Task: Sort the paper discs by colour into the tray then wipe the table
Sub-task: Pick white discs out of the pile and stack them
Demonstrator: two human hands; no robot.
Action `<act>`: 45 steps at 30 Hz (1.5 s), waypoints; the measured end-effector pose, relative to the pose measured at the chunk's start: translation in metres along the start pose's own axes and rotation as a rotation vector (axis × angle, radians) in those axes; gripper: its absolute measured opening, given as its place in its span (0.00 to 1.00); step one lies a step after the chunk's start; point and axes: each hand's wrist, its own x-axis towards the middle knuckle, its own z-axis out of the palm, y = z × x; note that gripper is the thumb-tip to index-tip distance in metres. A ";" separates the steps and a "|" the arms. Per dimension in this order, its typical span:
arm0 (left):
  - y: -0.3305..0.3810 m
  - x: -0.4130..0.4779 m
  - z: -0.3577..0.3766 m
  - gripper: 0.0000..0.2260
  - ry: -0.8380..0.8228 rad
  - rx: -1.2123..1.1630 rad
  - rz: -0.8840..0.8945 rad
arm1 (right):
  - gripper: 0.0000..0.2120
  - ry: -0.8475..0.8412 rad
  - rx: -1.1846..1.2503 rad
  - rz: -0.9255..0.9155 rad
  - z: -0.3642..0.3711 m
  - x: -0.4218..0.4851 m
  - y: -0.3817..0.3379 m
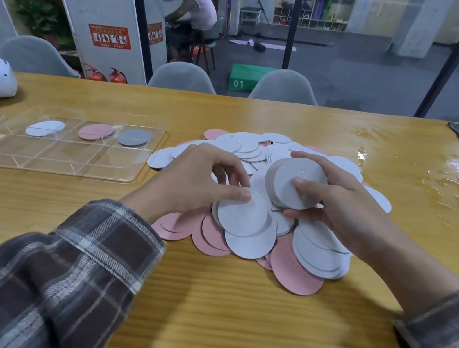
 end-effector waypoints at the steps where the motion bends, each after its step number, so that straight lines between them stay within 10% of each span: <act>1: 0.001 0.001 -0.002 0.05 -0.005 -0.056 0.002 | 0.17 0.003 0.016 0.007 0.000 0.000 0.000; 20: 0.019 -0.002 0.027 0.08 0.088 -0.598 -0.148 | 0.12 -0.014 0.109 0.020 0.009 -0.001 -0.003; 39: 0.019 -0.003 0.032 0.09 0.082 -0.429 -0.078 | 0.19 -0.068 -0.094 -0.058 -0.003 0.008 0.014; 45: 0.011 -0.004 0.010 0.10 -0.159 -0.134 -0.053 | 0.16 -0.033 -0.079 -0.074 -0.004 0.008 0.012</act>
